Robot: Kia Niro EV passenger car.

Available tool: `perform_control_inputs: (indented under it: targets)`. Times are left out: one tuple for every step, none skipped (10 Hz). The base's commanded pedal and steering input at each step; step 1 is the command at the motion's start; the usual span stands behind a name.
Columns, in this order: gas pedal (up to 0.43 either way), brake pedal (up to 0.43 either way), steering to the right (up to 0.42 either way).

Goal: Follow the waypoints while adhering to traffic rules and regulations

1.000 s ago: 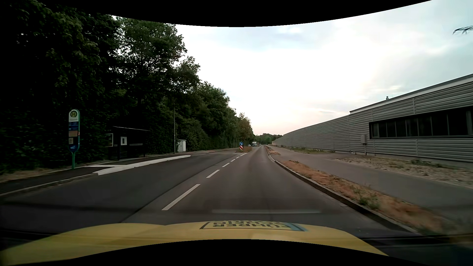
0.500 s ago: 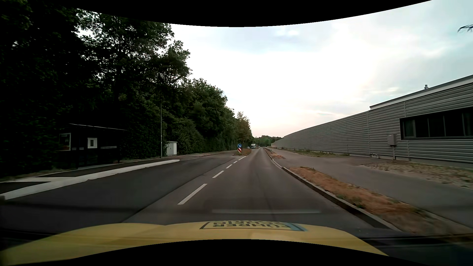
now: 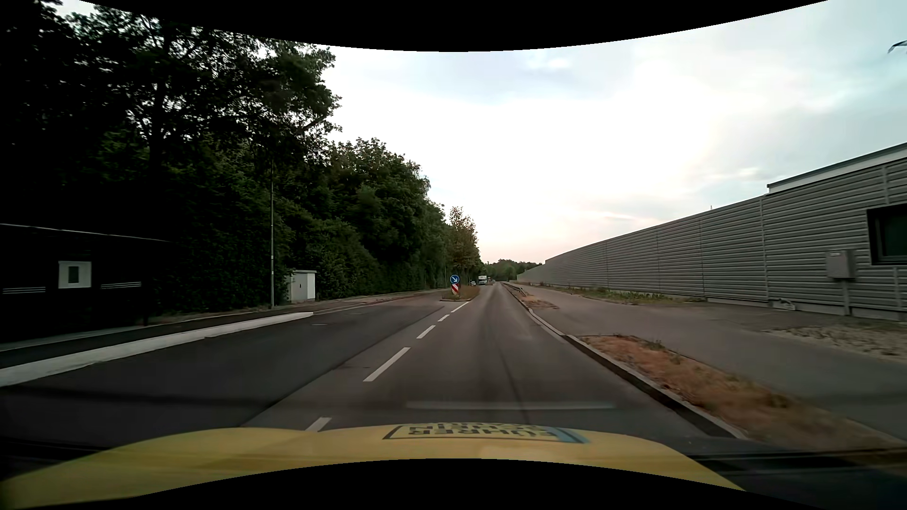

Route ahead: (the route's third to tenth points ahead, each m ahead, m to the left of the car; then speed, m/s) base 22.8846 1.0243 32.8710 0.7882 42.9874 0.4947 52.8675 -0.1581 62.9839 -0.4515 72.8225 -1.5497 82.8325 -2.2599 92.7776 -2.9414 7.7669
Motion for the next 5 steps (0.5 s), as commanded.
perform_control_inputs:
  targets:
    - [0.067, 0.000, 0.019]
    - [0.067, 0.000, 0.022]
    - [0.067, 0.000, 0.025]
    - [0.079, 0.000, 0.030]
    - [0.079, 0.000, 0.038]
